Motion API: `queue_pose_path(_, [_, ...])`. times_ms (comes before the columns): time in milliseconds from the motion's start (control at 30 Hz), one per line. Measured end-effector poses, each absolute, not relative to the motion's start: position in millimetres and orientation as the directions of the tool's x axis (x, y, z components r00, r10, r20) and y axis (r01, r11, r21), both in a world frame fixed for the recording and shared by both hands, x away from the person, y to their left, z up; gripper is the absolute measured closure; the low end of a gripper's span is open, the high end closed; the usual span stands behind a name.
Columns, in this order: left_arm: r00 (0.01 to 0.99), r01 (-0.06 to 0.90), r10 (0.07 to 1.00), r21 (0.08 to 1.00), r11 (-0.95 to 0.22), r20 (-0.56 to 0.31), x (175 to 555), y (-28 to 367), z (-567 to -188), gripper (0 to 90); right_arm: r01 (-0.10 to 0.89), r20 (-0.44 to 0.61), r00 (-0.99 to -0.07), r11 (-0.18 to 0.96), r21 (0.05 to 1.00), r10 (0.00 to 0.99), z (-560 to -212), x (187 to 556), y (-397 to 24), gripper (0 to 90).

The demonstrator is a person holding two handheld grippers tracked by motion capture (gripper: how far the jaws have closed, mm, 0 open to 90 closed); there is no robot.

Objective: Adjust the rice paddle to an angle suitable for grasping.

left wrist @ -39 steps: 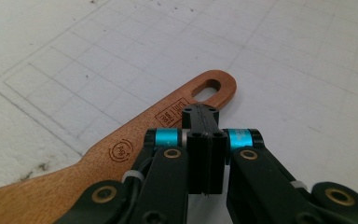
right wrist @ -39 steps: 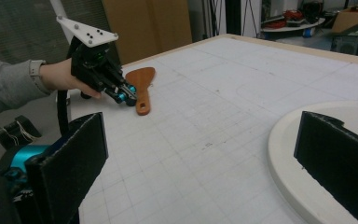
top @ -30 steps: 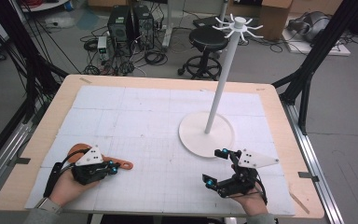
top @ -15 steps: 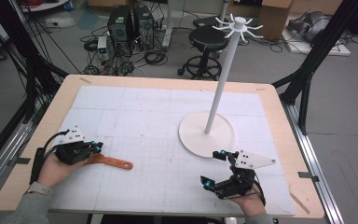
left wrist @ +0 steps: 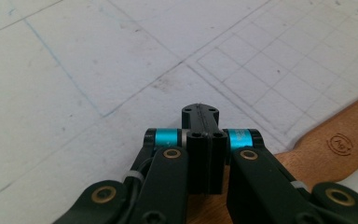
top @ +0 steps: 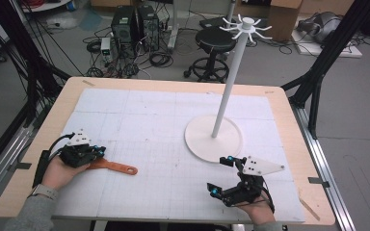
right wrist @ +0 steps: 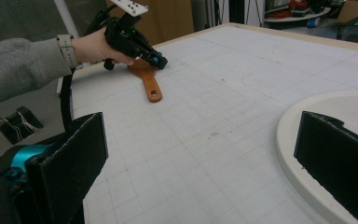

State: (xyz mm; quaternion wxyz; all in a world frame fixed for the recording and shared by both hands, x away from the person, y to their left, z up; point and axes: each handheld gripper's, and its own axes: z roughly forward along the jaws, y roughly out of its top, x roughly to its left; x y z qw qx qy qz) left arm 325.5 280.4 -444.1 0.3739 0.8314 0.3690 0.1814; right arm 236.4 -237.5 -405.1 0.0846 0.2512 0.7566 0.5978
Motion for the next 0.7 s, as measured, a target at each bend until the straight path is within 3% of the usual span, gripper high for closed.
queue_pose_path(100, [0.66,0.47,0.749,0.749,-0.466,0.052,321,279,-444,89.8,0.274,0.164,-0.864,0.171,0.946,0.477,-405,237,-236,1.5])
queue_pose_path(467, [0.669,0.489,0.743,0.768,-0.414,-0.025,296,302,-446,89.8,0.264,0.146,-0.874,0.2,0.944,0.463,-404,237,-230,1.5])
queue_pose_path(700, [0.687,0.485,0.727,0.762,-0.43,-0.027,279,305,-445,89.8,0.268,0.152,-0.876,0.2,0.942,0.458,-402,239,-227,1.5])
